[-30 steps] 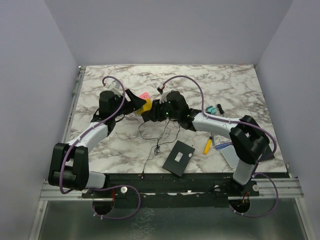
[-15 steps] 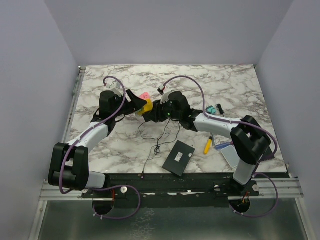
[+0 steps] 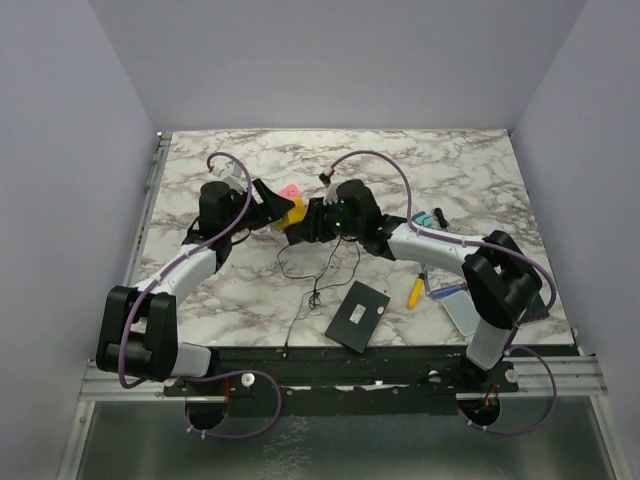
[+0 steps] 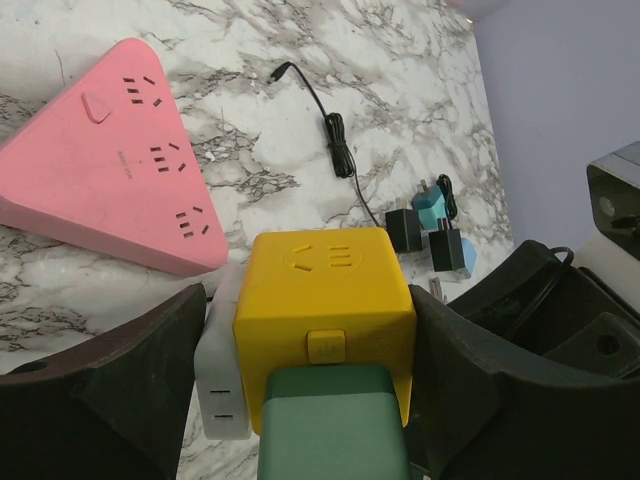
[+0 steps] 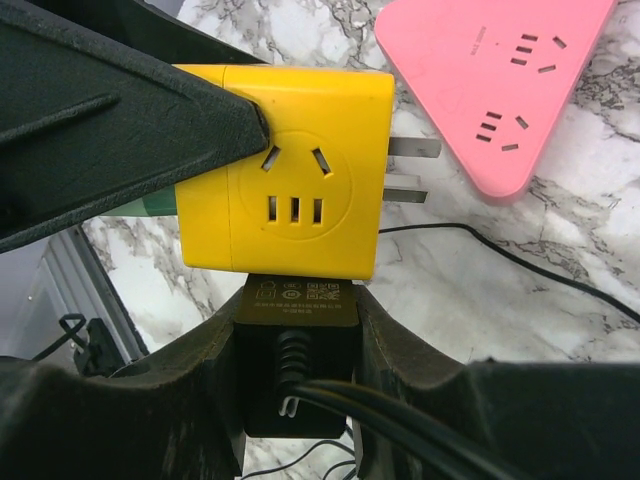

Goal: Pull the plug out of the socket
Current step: Remove the plug from the socket.

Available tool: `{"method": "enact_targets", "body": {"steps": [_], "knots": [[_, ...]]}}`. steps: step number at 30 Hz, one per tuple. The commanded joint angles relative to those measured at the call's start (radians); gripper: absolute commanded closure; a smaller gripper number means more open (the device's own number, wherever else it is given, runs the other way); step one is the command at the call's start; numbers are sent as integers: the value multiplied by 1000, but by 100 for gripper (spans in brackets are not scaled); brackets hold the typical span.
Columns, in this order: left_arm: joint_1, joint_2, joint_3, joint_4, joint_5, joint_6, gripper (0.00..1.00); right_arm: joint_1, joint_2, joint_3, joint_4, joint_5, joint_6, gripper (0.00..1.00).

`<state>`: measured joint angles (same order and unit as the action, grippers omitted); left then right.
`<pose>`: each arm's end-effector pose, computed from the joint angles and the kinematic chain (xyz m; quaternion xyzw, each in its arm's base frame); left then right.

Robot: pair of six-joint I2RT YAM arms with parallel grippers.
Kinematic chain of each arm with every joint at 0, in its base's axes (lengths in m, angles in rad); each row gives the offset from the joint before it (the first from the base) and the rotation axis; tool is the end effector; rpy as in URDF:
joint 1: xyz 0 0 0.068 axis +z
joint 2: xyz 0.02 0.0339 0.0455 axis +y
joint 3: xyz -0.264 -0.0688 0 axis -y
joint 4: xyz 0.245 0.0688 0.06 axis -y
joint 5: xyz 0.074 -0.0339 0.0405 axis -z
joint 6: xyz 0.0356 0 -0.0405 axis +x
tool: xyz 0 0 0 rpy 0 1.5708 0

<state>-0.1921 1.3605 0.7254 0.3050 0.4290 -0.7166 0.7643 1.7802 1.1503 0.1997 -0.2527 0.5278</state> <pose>0.2900 -0.0715 0.2402 -0.0866 0.7999 -0.4049 0.4344 0.2875 0.2879 0.2307 -0.1661 0.8212 0.4071 0.3638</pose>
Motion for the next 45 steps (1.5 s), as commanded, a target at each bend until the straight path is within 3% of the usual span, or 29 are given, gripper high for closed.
{"method": "enact_targets", "body": {"steps": [1,23,31,45], "knots": [[-11,-50,43,86,35,-6,100,-21,25,39,-51,-13,113,100],[-10,-63,40,86,23,3,100,-56,107,105,-135,-27,278,100],[-11,-54,47,86,41,2,100,-57,45,20,-21,-16,87,100],[-12,2,92,89,149,6,41,-59,-74,-19,4,59,-188,100]]}}
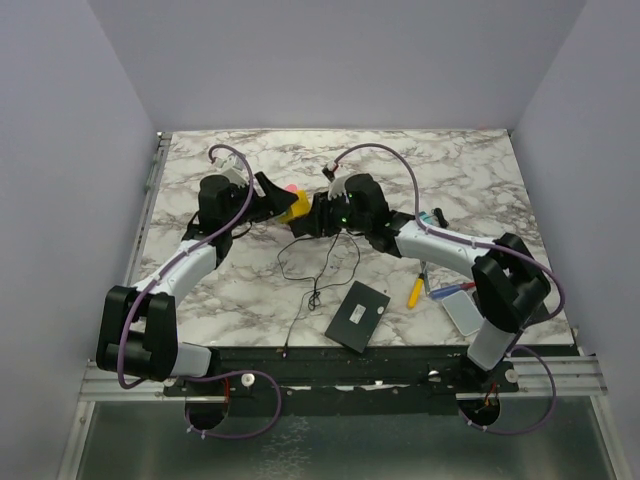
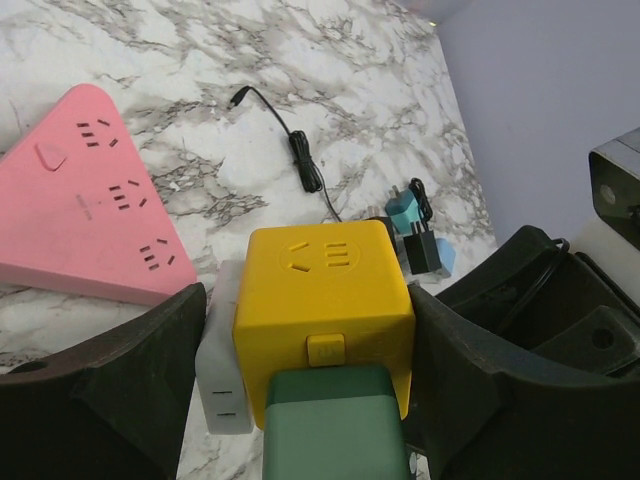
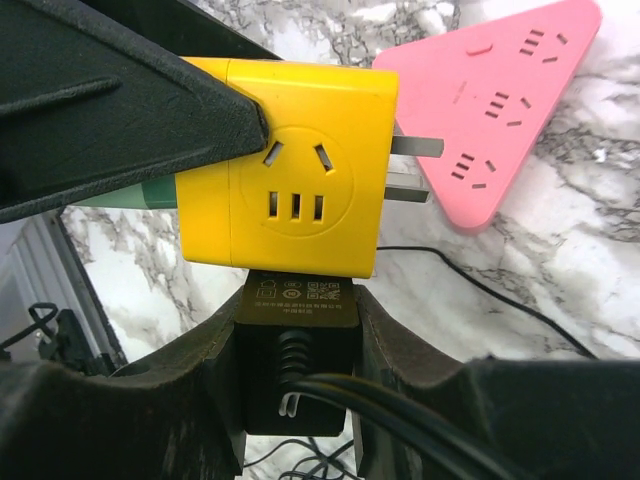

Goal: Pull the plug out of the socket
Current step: Remove the plug from the socket.

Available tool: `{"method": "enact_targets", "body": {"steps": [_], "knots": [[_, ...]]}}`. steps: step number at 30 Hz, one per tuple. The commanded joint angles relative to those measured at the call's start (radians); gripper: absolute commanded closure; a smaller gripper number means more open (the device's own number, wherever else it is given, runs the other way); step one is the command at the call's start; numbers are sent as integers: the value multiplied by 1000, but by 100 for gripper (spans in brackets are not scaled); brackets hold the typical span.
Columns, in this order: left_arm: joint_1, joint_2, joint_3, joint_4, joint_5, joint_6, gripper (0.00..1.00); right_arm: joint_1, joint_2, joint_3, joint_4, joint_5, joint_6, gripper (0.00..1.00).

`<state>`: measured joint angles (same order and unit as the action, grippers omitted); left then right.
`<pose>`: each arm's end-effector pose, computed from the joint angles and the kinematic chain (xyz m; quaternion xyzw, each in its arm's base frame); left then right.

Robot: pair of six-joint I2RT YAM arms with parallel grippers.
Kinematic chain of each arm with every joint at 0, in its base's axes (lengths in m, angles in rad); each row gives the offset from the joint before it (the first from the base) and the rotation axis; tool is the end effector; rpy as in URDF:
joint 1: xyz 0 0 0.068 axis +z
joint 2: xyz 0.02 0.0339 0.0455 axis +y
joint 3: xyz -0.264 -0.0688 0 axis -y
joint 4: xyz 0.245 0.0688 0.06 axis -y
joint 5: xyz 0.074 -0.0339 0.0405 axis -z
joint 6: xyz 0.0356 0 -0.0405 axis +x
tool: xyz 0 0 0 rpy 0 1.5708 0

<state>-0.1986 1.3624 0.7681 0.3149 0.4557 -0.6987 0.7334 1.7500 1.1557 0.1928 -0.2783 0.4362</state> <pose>0.2948 -0.0753 0.2551 -0.0608 0.7875 -0.4168 0.4499 0.2930 0.2772 0.2435 -0.1980 0.8054 0.3982 0.3919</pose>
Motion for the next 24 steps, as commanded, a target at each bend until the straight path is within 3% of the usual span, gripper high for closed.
{"method": "enact_targets", "body": {"steps": [1,13,24], "knots": [[-4,0,51,80,127,-11,39,-26,-49,-25,10,88,-107,100],[-4,22,59,78,149,-27,4,-26,-122,-93,77,139,-148,100],[-17,68,89,-25,126,12,1,-26,-178,-141,146,97,-205,100]]}}
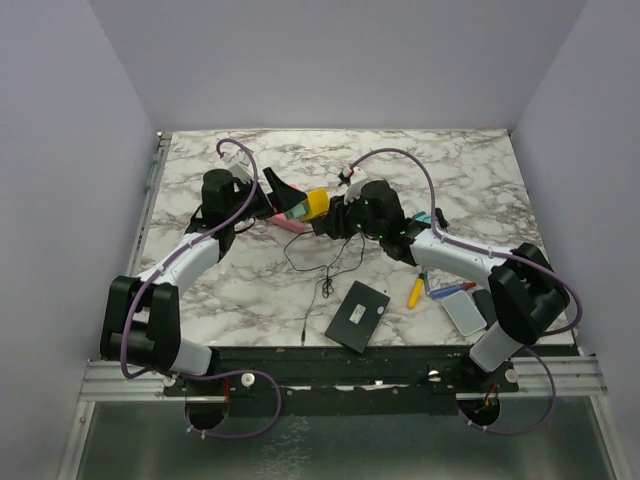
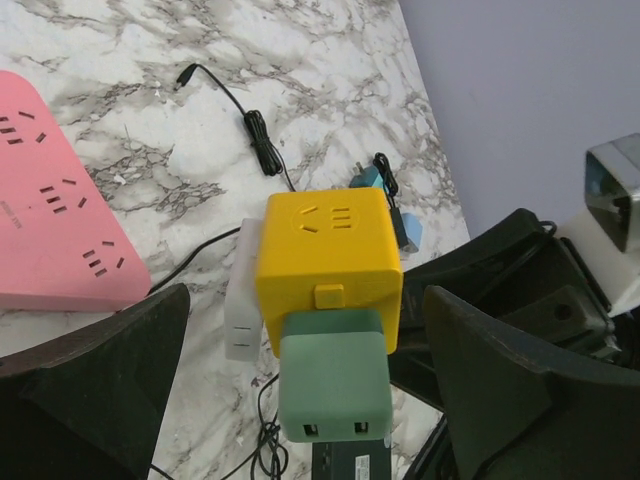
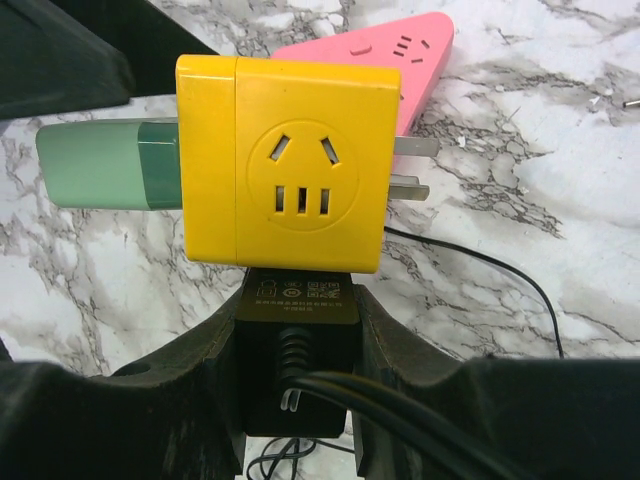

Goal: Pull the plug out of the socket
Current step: Remove the plug from the socket.

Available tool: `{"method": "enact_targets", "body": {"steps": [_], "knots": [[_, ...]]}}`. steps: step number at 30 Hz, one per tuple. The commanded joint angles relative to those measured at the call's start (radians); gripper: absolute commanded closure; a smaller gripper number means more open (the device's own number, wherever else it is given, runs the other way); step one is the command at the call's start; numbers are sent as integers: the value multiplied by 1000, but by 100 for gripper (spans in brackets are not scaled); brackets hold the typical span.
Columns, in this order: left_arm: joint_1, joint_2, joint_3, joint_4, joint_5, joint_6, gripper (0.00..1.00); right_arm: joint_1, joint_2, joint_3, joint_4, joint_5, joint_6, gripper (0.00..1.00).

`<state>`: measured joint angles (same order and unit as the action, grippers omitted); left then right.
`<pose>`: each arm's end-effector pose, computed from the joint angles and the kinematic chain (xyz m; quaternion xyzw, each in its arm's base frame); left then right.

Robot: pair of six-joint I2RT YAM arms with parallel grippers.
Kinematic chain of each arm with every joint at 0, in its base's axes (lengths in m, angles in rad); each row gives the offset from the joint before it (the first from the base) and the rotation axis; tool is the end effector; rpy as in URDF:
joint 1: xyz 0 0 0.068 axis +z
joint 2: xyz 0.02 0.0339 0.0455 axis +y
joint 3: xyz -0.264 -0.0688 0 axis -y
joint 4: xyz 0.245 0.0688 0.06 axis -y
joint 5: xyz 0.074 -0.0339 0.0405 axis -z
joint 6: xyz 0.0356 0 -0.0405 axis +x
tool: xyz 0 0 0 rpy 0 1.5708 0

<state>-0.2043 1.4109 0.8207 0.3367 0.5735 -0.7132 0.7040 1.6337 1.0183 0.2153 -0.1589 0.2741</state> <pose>0.3050 -0.0829 0.2616 -0.0234 0.7777 -0.4605 0.4273 0.2798 0.2450 0.2420 -0.2201 0.8024 0.3171 0.4551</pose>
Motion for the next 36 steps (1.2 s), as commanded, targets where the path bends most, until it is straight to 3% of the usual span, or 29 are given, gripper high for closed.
{"method": "enact_targets", "body": {"steps": [1,23,28,36], "knots": [[-13,23,40,-49,11,27,1,3,-65,-7,125,-28,-52,100],[-36,48,78,-63,97,85,1,3,-120,-2,-54,-168,-265,100],[-53,89,121,-159,108,131,1,5,-145,-9,-54,-157,-326,100],[-59,122,139,-163,178,108,1,7,-157,6,-90,-141,-455,100]]}}
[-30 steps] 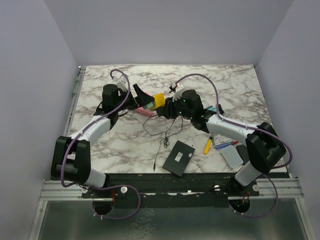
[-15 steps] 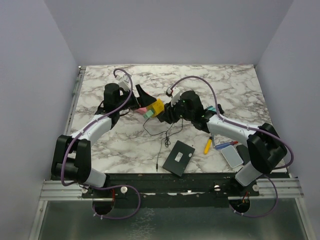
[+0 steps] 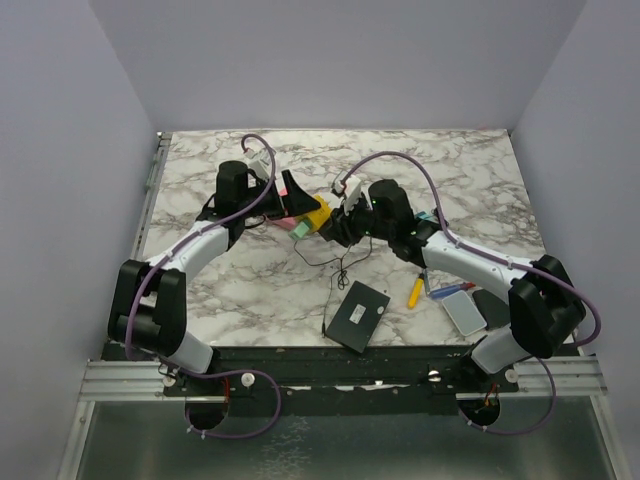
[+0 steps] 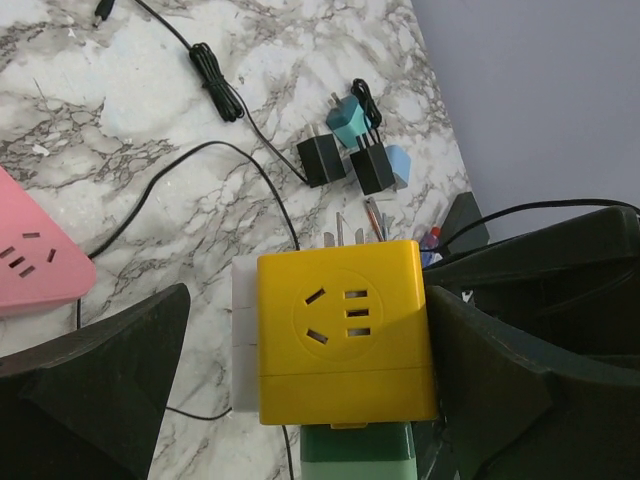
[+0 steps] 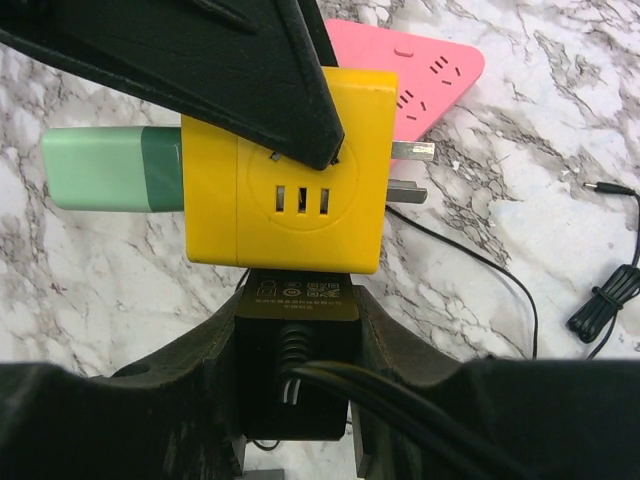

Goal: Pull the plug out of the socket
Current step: Remove the plug from the socket.

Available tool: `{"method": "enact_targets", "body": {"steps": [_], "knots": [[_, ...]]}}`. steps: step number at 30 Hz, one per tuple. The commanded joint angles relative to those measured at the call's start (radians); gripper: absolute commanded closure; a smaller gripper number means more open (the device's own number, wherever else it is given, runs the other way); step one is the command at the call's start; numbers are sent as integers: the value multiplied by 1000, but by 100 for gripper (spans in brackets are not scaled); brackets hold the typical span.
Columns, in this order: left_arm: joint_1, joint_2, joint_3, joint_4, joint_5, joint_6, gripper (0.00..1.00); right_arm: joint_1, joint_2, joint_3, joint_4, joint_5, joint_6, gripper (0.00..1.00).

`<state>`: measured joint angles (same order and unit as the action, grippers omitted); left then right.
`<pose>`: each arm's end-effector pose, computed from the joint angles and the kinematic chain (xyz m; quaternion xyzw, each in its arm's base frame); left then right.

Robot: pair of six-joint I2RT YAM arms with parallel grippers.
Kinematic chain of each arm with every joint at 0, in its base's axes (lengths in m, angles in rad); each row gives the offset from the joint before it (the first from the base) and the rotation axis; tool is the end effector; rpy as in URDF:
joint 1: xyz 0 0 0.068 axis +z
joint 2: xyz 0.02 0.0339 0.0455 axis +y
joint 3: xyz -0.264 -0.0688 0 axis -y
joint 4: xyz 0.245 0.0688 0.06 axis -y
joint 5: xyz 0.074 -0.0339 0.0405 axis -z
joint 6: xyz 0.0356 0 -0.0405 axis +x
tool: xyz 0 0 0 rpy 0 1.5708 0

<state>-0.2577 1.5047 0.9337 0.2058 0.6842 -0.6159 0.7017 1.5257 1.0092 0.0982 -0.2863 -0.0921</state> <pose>0.3192 -0.1074 0.2587 0.0489 0.7975 -0.4763 0.3670 0.2605 0.2333 0.2645 -0.3925 0.7354 0.2760 0.4785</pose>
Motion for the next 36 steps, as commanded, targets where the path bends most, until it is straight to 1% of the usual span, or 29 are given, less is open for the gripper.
{"method": "enact_targets", "body": {"steps": [1,8,13,16,19,23,25,30,34,36], "knots": [[-5,38,29,-32,80,6,1,11,-53,16,26,-2,-105,100],[-6,56,30,-32,97,-14,1,29,-60,17,29,81,-160,100],[-7,66,24,-47,57,-21,1,43,-83,5,44,108,-169,100],[-8,68,25,-52,54,-19,1,50,-105,-23,76,116,-154,100],[-15,71,26,-54,60,-19,1,51,-130,-56,125,91,-110,100],[-22,69,30,-51,64,-18,1,52,-123,-70,143,68,-72,100],[-23,59,30,-47,64,-14,1,52,-104,-63,134,76,-54,100],[-31,5,33,-45,48,42,1,52,-27,1,29,98,11,100],[-35,-77,23,-50,-22,112,1,50,-11,16,-22,86,81,100],[-36,-116,17,-54,-69,154,1,50,-9,21,-54,90,90,100]]}}
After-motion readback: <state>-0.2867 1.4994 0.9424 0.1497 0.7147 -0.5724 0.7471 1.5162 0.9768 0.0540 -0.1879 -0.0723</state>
